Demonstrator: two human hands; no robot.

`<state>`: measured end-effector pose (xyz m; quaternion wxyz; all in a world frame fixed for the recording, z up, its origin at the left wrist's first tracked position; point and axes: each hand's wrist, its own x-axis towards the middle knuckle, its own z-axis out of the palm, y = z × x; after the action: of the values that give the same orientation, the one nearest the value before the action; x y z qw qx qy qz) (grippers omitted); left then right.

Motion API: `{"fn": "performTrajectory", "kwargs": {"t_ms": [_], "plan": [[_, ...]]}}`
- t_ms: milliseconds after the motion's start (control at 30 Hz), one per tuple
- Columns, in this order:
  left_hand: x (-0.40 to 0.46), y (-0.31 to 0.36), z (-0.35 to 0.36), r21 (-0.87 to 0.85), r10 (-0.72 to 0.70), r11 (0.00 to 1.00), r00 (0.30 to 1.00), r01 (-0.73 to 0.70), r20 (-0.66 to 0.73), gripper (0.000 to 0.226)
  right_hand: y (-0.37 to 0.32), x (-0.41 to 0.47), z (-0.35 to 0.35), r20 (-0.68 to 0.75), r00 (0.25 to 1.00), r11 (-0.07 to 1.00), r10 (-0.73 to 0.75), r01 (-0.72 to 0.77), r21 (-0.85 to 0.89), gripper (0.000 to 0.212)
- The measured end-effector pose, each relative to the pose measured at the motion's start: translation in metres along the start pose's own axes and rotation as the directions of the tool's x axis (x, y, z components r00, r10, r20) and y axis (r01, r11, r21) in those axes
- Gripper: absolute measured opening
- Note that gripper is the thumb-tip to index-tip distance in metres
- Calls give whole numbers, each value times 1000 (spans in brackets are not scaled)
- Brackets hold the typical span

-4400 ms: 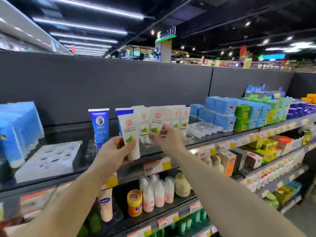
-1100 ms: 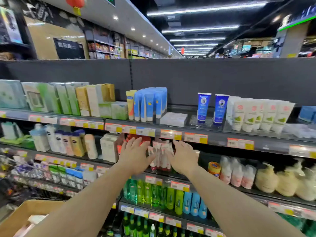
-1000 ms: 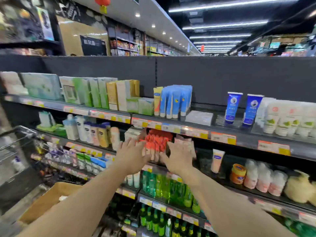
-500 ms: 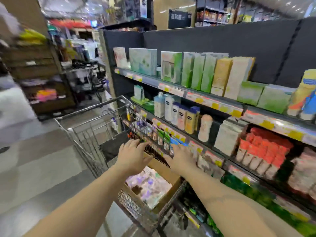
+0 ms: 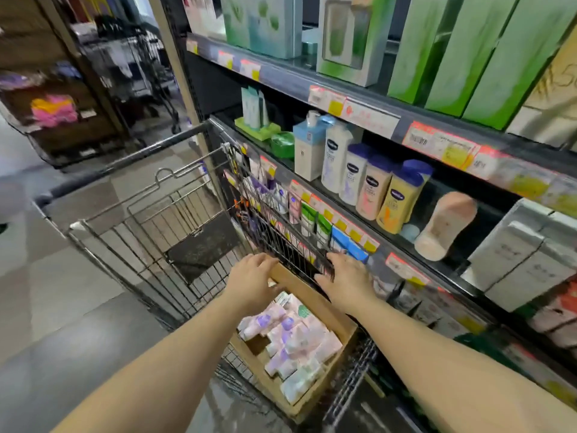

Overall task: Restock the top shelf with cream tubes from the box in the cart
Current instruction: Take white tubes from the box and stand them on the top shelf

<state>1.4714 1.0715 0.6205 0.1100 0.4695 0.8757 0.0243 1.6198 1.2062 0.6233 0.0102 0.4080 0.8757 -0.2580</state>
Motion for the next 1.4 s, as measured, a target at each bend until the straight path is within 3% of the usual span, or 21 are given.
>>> {"fn": "performTrajectory", "kwargs": {"t_ms": [300, 467, 667, 800, 900, 1067, 1133, 1200, 1300, 1400], "plan": [[116, -81, 94, -19, 135, 991, 965, -134, 227, 50, 27, 57, 76, 78, 967, 969, 243, -245, 19, 57], [173, -112, 159, -8, 198, 978, 909, -210, 368, 52, 37, 77, 144, 173, 916, 927, 362, -374, 43, 38], [215, -124, 225, -35, 283, 951, 821, -306, 496, 55, 43, 98, 207, 273, 864, 901, 423, -434, -20, 55], [232, -121, 259, -14, 376, 903, 774, -429, 510, 61, 50, 106, 230, 279, 832, 867, 479, -498, -3, 52], [240, -119, 280, 75, 360, 880, 763, -469, 537, 70, 56, 107, 241, 304, 808, 842, 506, -539, 33, 54], [244, -113, 296, 191, 442, 804, 781, -563, 442, 58, 61, 105, 257, 340, 777, 813, 530, -579, 56, 54], [247, -116, 293, 191, 469, 793, 780, -579, 414, 42, 60, 105, 260, 347, 768, 801, 538, -594, 74, 52], [250, -120, 286, 132, 491, 819, 801, -558, 341, 24, 58, 104, 259, 349, 768, 794, 537, -600, 98, 51], [249, -119, 266, -152, 436, 898, 877, -412, 201, 22, 52, 107, 253, 348, 782, 795, 516, -589, 146, 53], [236, -101, 237, -461, 349, 861, 908, -215, 230, 21, 47, 112, 242, 360, 804, 783, 474, -572, 245, 62]]}}
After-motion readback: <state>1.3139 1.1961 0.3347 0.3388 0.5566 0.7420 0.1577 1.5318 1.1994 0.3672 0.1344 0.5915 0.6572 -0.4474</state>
